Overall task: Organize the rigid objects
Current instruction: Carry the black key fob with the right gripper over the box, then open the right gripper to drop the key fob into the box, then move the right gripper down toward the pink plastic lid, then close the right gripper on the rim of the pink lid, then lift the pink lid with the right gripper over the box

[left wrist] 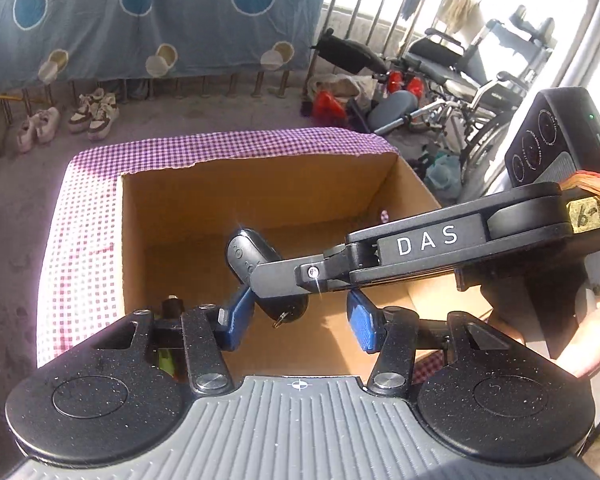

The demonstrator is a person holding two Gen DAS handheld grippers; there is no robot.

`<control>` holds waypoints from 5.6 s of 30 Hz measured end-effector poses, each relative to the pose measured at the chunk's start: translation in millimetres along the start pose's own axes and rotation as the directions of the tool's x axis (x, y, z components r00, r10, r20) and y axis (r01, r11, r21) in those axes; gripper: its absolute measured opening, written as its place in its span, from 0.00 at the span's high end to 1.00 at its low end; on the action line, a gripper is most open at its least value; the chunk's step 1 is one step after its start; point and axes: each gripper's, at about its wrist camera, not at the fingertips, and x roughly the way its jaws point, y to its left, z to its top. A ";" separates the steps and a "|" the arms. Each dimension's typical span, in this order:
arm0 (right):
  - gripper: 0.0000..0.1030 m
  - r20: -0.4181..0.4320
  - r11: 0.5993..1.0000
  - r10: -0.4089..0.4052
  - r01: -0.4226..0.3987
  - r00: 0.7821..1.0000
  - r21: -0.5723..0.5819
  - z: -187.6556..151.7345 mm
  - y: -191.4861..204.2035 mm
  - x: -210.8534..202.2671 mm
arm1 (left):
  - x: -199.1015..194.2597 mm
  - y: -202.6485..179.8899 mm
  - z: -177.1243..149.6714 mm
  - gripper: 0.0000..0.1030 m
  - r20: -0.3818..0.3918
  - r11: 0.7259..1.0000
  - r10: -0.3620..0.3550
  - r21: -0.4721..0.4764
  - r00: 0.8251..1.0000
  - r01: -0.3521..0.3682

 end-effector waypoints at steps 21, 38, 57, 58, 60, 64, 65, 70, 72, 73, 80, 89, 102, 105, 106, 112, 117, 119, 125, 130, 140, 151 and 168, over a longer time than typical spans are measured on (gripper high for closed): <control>0.78 -0.117 0.983 -0.138 0.150 0.984 0.102 42.0 -33.5 111.8 | 11.4 26.2 11.7 0.44 -0.009 0.996 0.058 -0.072 0.998 -0.058; 0.73 0.194 0.988 -0.002 0.032 0.981 -0.152 -56.6 31.1 -90.6 | -102.0 -33.2 -47.3 0.28 0.240 0.997 0.069 0.016 0.968 -0.075; 0.46 0.366 0.965 0.027 0.071 0.930 -0.251 -192.1 60.0 -154.2 | -109.4 -70.4 -138.7 0.17 0.185 0.982 0.108 0.134 0.977 -0.134; 0.46 0.369 0.965 0.028 0.072 0.929 -0.253 -195.5 61.3 -155.3 | -109.4 -70.5 -142.1 0.16 0.182 0.981 0.106 0.140 0.978 -0.133; 0.46 0.379 0.966 0.025 0.075 0.925 -0.248 -203.3 61.4 -157.0 | -110.2 -71.7 -152.5 0.16 0.177 0.980 0.098 0.154 0.979 -0.126; 0.46 0.401 0.967 -0.010 0.112 0.916 -0.231 -227.4 55.5 -157.5 | -110.1 -71.9 -173.8 0.10 0.185 0.978 0.063 0.186 0.981 -0.097; 0.46 0.407 0.966 -0.028 0.129 0.913 -0.223 -234.6 53.2 -155.9 | -107.3 -73.7 -181.1 0.08 0.187 0.975 0.052 0.205 0.981 -0.091; 0.46 0.419 0.973 -0.121 0.192 0.900 -0.132 -266.9 30.4 -148.0 | -86.2 -82.0 -205.6 0.08 0.131 0.965 0.010 0.257 0.991 -0.044; 0.46 0.416 0.970 -0.170 0.226 0.893 -0.088 -279.3 17.7 -141.3 | -74.0 -87.2 -214.7 0.08 0.104 0.965 -0.014 0.263 0.994 -0.014; 0.46 0.411 0.969 -0.188 0.236 0.892 -0.068 -282.6 12.3 -136.9 | -68.4 -89.4 -216.6 0.08 0.090 0.964 -0.021 0.265 0.996 -0.003; 0.47 0.339 0.974 -0.211 0.225 0.917 -0.004 -284.9 -18.1 -110.3 | -31.7 -98.9 -223.1 0.18 0.049 0.956 0.024 0.291 0.998 -0.037; 0.61 0.227 0.967 -0.225 0.246 0.947 -0.071 -264.9 -19.5 -54.4 | -10.6 -77.5 -218.4 0.29 0.002 0.972 0.068 0.224 0.998 -0.067; 0.76 0.170 0.931 -0.324 0.346 0.931 -0.118 -255.1 -27.0 -30.8 | 7.0 -75.6 -207.6 0.30 -0.034 0.979 0.009 0.205 0.999 -0.001; 0.76 0.170 0.929 -0.341 0.360 0.924 -0.091 -258.7 -32.5 -41.6 | 11.8 -86.8 -204.9 0.30 -0.037 0.973 -0.033 0.229 0.999 0.041; 0.76 0.172 0.927 -0.349 0.366 0.921 -0.082 -260.2 -34.2 -45.4 | 13.3 -90.9 -204.6 0.30 -0.038 0.969 -0.044 0.240 0.998 0.051; 0.76 0.185 0.921 -0.378 0.389 0.907 -0.030 -267.6 -43.7 -62.8 | 22.4 -105.5 -204.3 0.30 -0.048 0.957 -0.081 0.275 0.996 0.091; 0.76 0.210 0.925 -0.367 0.380 0.906 -0.021 -267.2 -42.8 -75.0 | 16.5 -104.5 -204.0 0.25 -0.017 0.953 -0.052 0.297 0.999 0.054; 0.75 0.213 0.925 -0.367 0.380 0.905 -0.018 -265.7 -42.6 -76.3 | 15.4 -102.0 -203.7 0.18 -0.014 0.954 -0.041 0.296 0.999 0.044; 0.75 0.196 0.932 -0.356 0.361 0.914 0.011 -262.0 -46.6 -72.8 | 23.4 -101.3 -198.3 0.17 -0.020 0.957 -0.018 0.289 1.000 0.023; 0.74 0.201 0.933 -0.354 0.360 0.914 0.007 -258.5 -46.3 -68.1 | 26.2 -100.3 -193.0 0.17 -0.003 0.959 -0.001 0.284 1.000 0.001; 0.75 0.200 0.929 -0.361 0.369 0.911 -0.003 -251.1 -53.4 -59.0 | 41.4 -102.3 -186.5 0.19 -0.012 0.960 0.023 0.281 1.000 -0.019; 0.75 0.214 0.920 -0.370 0.389 0.904 -0.049 -248.1 -49.6 -51.5 | 45.5 -107.4 -185.1 0.22 0.002 0.954 0.041 0.297 0.999 -0.040; 0.75 0.308 0.910 -0.381 0.413 0.872 -0.046 -266.9 -18.3 -84.4 | 6.5 -117.3 -187.8 0.22 0.083 0.952 -0.002 0.306 0.997 -0.024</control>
